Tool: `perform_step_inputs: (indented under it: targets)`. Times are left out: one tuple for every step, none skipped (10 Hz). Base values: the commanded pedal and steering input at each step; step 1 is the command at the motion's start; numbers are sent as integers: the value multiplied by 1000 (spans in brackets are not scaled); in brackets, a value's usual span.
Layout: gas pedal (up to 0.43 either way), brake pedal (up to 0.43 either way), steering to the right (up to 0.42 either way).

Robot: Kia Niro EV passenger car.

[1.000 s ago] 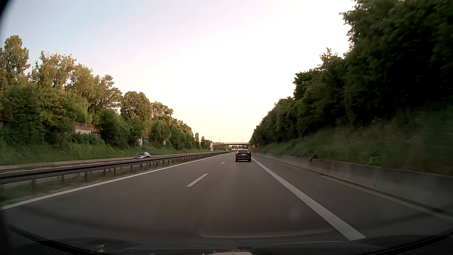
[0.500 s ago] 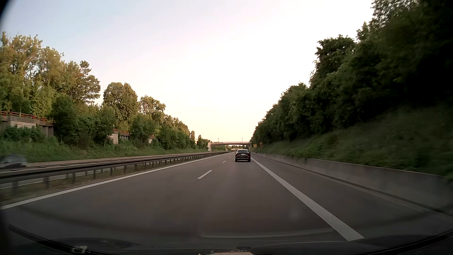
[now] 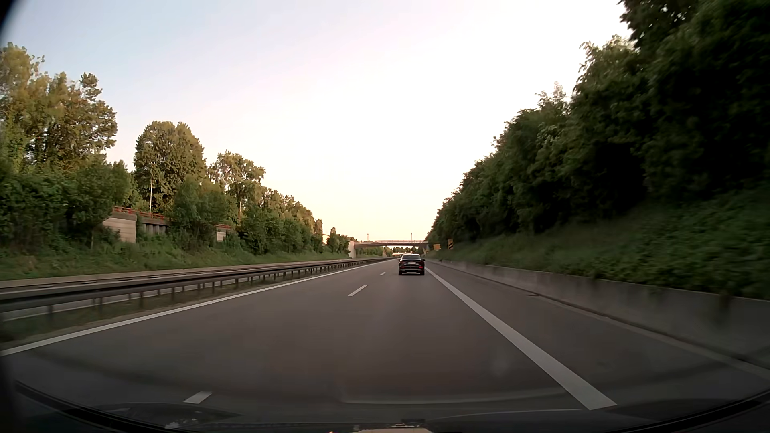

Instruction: Follow the waypoints while adhering to traffic rules and regulations

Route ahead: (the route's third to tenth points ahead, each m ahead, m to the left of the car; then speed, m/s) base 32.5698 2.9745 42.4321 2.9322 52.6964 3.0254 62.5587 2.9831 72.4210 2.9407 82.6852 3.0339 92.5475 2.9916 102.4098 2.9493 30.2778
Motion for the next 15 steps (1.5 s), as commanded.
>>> perform_step_inputs:
  targets:
    - [331,18,-1]
    - [331,18,-1]
    - [331,18,-1]
    - [331,18,-1]
    - [331,18,-1]
    - [331,18,-1]
    - [331,18,-1]
    - [331,18,-1]
    - [331,18,-1]
    - [331,18,-1]
    - [331,18,-1]
    - [331,18,-1]
    - [331,18,-1]
    - [331,18,-1]
    - [331,18,-1]
